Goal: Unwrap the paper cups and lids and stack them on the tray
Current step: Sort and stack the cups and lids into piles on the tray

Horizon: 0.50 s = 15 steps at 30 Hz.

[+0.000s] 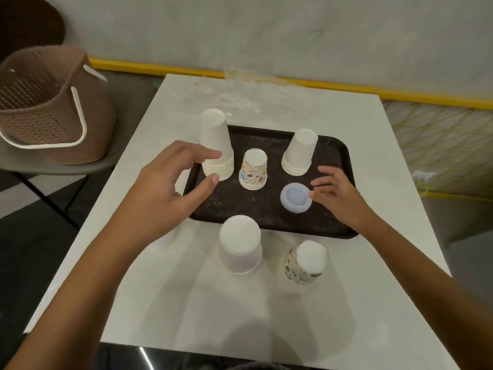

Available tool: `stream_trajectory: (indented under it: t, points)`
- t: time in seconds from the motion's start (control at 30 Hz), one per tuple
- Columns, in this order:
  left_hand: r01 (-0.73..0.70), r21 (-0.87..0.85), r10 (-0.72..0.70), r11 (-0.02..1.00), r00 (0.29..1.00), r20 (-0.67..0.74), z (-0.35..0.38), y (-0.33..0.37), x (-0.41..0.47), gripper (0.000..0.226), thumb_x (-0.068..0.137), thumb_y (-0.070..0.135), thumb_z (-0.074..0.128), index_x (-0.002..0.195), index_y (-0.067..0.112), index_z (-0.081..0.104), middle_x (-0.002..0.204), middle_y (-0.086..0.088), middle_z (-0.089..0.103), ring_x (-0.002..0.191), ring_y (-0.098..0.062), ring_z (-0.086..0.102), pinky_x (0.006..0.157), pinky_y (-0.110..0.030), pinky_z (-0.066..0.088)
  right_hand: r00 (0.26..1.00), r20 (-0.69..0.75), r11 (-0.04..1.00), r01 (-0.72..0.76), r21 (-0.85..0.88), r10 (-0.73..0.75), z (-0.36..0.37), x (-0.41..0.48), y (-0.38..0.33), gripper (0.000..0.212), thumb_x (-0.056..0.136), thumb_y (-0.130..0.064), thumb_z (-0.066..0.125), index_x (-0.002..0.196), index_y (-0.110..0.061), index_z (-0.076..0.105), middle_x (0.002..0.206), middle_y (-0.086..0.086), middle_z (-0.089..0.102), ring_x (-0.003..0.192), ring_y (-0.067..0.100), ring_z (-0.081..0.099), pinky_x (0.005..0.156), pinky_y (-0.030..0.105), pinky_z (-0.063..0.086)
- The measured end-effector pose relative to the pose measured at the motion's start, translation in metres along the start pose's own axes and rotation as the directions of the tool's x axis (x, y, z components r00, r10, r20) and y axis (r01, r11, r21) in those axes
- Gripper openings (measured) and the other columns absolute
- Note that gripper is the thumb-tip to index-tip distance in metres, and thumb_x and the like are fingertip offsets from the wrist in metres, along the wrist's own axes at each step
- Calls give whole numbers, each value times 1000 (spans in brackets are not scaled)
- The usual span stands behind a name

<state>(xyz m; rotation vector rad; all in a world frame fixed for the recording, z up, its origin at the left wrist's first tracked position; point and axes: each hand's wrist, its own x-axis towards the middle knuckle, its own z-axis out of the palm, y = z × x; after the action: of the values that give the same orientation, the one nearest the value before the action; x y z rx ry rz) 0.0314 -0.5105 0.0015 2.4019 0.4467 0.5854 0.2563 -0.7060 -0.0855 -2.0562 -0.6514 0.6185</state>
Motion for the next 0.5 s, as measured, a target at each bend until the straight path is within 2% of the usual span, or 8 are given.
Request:
stream_trajectory:
  t: [0.1, 0.23, 0.3, 0.37, 0.5]
  points:
    - [-74, -3, 73, 997, 997, -28, 8, 38, -13, 34, 83, 40, 53, 114, 26, 59, 110, 10, 58, 103, 0, 53, 91, -23, 45, 997, 75, 998, 34, -50, -30, -17, -11, 14, 51, 84, -1, 62, 130, -8, 40, 109, 5, 53, 104, 21, 56, 90, 26, 43]
    - [-94, 0, 94, 996, 994, -51, 31, 84, -39, 31, 83, 39, 54, 113, 30, 56, 111, 21, 53, 103, 9, 50, 86, -6, 40, 985, 164, 998, 52, -33, -46, -32, -25, 29, 40, 84, 2, 62, 118, -14, 49, 108, 3, 55, 103, 19, 56, 94, 27, 44]
    - [-81, -29, 80, 996, 997, -19, 51, 100, -56, 31, 83, 39, 55, 113, 33, 56, 112, 24, 53, 106, 13, 48, 88, -2, 35, 979, 201, 999, 46, -2, -44, -36, -32, 36, 37, 83, 2, 62, 111, -20, 50, 107, 2, 56, 104, 18, 56, 97, 29, 45]
    - [-19, -99, 21, 995, 999, 25, 74, 109, -70, 34, 81, 43, 56, 114, 39, 56, 112, 23, 55, 107, 10, 50, 89, -3, 36, 968, 244, 999, 54, 4, -54, -38, -39, 42, 39, 83, 3, 62, 109, -22, 49, 109, 1, 56, 106, 17, 56, 98, 28, 44]
    - [191, -235, -180, 953, 981, 70, 115, 107, -91, 48, 72, 52, 59, 118, 46, 47, 118, 27, 49, 112, 4, 49, 95, -6, 37, 937, 340, 996, 85, 3, -81, -37, -54, 53, 48, 79, 2, 67, 117, -20, 48, 113, 0, 55, 109, 15, 54, 93, 20, 40]
